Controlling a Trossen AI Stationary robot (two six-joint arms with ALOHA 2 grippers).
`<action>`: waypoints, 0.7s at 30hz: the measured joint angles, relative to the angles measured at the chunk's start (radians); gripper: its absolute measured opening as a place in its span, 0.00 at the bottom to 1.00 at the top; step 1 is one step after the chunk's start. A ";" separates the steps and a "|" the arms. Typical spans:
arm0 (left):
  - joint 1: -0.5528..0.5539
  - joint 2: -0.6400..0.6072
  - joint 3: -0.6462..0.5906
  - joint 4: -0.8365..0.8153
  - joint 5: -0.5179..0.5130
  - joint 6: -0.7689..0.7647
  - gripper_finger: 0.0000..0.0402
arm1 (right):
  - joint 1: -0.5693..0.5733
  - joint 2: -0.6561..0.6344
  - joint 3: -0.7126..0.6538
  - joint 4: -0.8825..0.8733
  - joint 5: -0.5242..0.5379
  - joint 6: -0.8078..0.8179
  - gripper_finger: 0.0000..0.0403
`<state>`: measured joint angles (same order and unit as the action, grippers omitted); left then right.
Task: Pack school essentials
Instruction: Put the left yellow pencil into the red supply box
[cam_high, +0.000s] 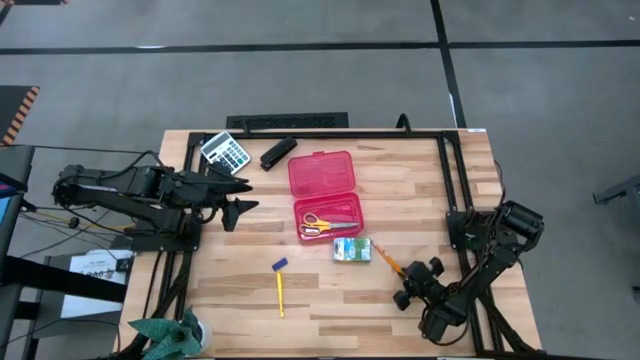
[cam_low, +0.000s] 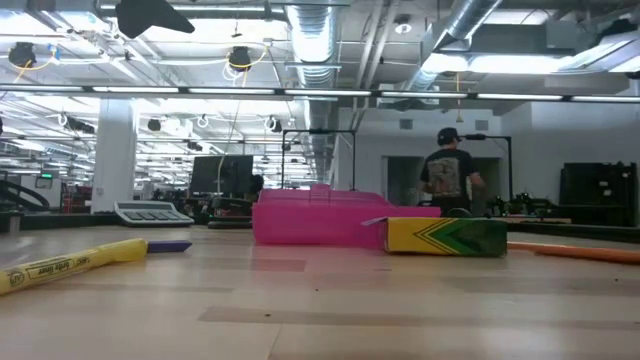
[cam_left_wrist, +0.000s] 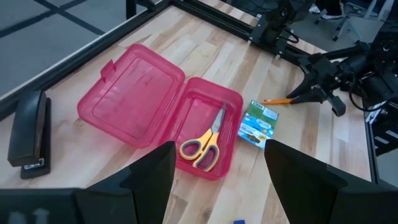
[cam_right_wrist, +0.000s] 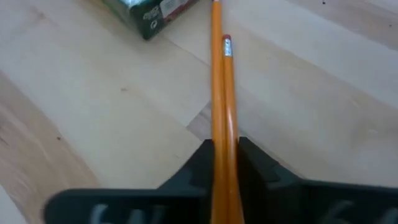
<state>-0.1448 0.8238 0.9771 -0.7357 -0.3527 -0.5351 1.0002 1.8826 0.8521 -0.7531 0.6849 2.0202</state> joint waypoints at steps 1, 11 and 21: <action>0.000 0.000 0.000 0.000 0.000 0.004 0.60 | 0.002 0.002 0.011 -0.014 0.000 0.019 0.10; 0.000 0.000 0.000 0.000 0.000 0.046 0.60 | 0.017 0.008 0.132 -0.174 -0.059 0.155 0.03; 0.000 0.000 0.000 0.000 0.001 0.083 0.60 | 0.014 0.005 0.268 -0.370 -0.042 0.156 0.02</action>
<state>-0.1448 0.8242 0.9768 -0.7361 -0.3519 -0.4522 1.0143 1.8877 1.1198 -1.1234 0.6430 2.1765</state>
